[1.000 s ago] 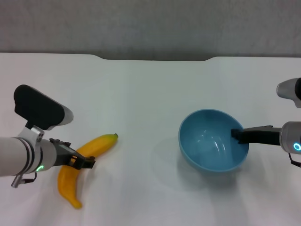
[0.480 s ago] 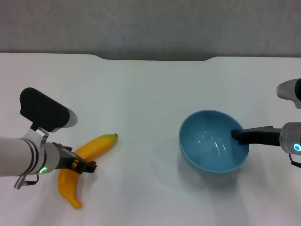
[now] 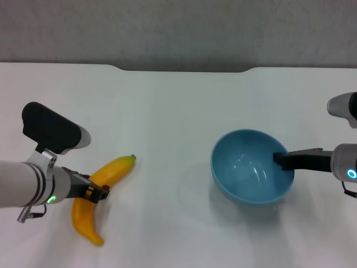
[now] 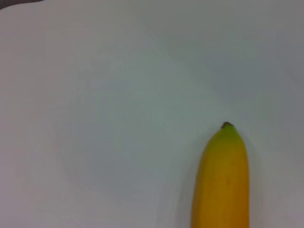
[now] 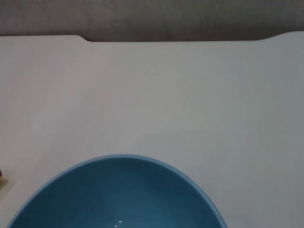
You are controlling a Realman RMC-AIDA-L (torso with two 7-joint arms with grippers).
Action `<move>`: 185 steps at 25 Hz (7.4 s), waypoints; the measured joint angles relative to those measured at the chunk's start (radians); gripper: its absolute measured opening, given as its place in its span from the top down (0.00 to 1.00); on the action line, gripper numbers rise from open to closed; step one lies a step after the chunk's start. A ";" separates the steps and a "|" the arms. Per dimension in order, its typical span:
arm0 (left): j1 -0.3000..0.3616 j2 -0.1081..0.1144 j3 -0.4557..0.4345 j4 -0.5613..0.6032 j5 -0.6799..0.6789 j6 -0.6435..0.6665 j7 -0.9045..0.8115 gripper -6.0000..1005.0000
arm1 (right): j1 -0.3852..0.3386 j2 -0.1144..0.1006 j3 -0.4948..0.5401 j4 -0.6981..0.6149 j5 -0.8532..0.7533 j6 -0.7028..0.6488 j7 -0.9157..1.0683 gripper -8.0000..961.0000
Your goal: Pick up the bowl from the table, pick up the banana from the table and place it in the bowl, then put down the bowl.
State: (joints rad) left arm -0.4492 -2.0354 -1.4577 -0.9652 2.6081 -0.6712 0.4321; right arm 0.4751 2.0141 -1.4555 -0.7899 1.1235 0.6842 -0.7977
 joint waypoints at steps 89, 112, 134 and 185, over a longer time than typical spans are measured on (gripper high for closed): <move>0.137 0.005 -0.072 -0.282 -0.322 0.307 0.081 0.10 | 0.255 -0.001 -0.112 0.137 0.057 0.033 0.101 0.86; 0.125 -0.001 -0.101 -0.202 -0.345 0.354 0.081 0.10 | 0.285 0.007 -0.147 0.252 0.065 0.021 0.098 0.85; 0.129 0.001 -0.100 -0.203 -0.377 0.355 0.083 0.10 | 0.281 0.011 -0.206 0.293 0.069 -0.013 0.101 0.84; 0.258 0.002 0.071 -0.192 -0.388 0.630 0.157 0.11 | -0.283 0.003 -0.178 -0.088 1.015 -0.238 -1.040 0.09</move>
State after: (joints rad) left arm -0.1914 -2.0337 -1.3872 -1.1577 2.2205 -0.0413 0.5892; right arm 0.1920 2.0167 -1.6331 -0.8775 2.1382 0.4466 -1.8381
